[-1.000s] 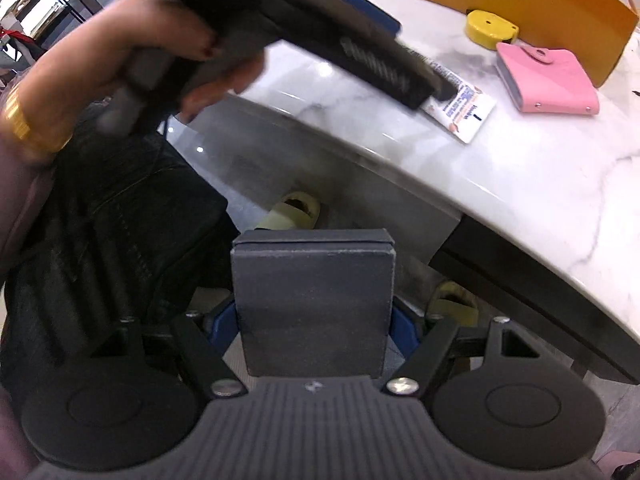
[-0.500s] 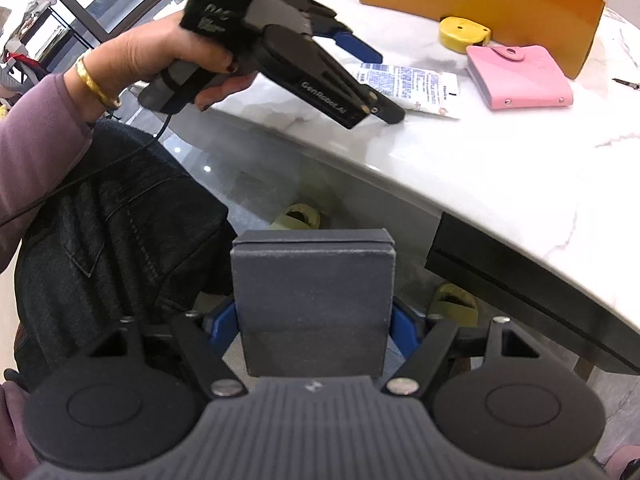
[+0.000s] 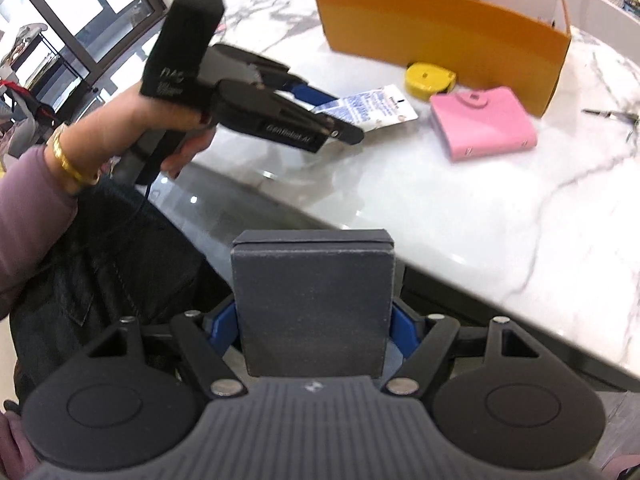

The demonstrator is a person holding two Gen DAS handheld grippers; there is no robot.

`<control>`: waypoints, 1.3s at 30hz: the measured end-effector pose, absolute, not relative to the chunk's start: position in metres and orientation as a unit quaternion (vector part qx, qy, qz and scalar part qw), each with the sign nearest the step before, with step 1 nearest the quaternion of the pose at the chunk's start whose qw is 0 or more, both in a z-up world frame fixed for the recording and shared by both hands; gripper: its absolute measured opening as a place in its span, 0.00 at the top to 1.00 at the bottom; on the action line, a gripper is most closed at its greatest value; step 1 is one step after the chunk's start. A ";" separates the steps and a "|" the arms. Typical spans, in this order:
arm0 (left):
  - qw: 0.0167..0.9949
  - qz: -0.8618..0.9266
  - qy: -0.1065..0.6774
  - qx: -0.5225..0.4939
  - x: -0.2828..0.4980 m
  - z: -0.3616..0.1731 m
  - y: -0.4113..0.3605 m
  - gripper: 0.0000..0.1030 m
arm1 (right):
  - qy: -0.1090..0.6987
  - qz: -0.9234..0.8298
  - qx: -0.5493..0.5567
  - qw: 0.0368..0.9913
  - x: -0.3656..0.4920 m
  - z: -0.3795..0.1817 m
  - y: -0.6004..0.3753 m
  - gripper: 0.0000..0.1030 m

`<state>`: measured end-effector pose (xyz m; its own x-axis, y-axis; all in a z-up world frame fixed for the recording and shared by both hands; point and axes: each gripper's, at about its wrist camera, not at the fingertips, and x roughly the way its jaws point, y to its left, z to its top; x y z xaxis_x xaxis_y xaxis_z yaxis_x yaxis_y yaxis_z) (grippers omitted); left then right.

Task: Organize objects
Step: 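Lift the tube and black box and carry them over the orange box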

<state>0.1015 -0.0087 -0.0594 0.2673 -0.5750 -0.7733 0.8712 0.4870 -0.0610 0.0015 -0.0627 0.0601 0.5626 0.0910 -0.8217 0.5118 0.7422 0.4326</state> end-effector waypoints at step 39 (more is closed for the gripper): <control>0.893 -0.300 0.323 0.093 0.216 0.045 -0.086 0.48 | 0.358 -0.290 0.268 0.846 0.103 0.093 -0.329 0.26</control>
